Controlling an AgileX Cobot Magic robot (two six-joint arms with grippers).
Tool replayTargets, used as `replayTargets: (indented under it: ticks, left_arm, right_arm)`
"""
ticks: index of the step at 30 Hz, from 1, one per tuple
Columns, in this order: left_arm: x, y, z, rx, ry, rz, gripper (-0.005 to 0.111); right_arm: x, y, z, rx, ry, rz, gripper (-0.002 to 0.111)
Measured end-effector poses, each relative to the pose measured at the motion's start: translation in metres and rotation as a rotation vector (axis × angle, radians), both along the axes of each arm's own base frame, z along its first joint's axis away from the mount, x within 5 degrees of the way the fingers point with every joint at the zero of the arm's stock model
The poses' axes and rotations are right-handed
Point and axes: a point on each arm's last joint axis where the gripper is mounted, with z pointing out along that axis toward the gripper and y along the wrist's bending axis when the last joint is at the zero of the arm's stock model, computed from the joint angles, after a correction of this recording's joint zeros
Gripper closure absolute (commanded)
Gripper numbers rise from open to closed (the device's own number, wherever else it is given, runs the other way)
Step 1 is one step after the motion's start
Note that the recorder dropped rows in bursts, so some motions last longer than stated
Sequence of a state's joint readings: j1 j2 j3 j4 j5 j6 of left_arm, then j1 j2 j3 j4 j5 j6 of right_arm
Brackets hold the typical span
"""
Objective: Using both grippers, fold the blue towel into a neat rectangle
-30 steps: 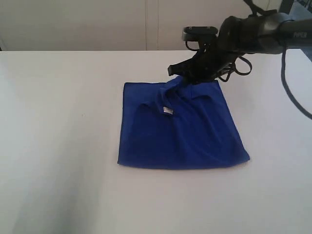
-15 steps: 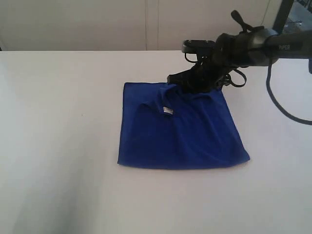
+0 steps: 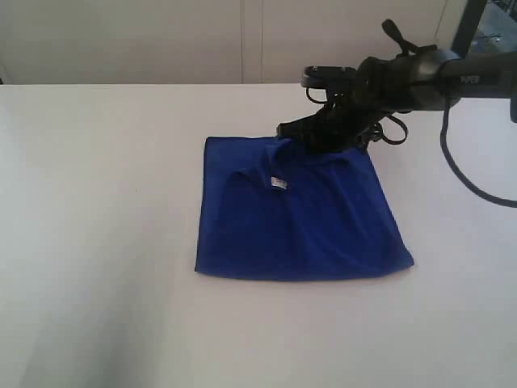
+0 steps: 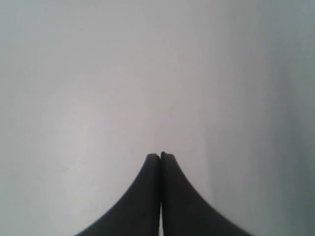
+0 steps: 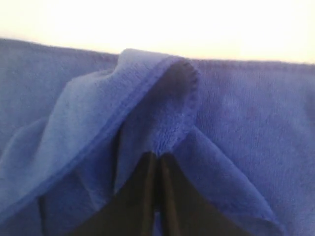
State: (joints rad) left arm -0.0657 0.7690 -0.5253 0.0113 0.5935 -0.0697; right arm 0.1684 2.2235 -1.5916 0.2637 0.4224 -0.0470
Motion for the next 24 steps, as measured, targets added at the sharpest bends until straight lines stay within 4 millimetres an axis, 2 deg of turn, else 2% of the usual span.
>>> replayTargets:
  ticks: [5,9,24]
  left_arm:
    - [0.000,0.000,0.000,0.000,0.000,0.000,0.107]
    - [0.000,0.000,0.000,0.000,0.000,0.000,0.107]
    - [0.000,0.000,0.000,0.000,0.000,0.000,0.107]
  right_arm:
    - [-0.004,-0.001,0.031,-0.024,-0.053,0.036,0.108]
    - [-0.011,-0.004,0.048,-0.102,-0.047,0.117,0.108]
    - [-0.023,-0.013,0.060,-0.258,0.017,0.205,0.108]
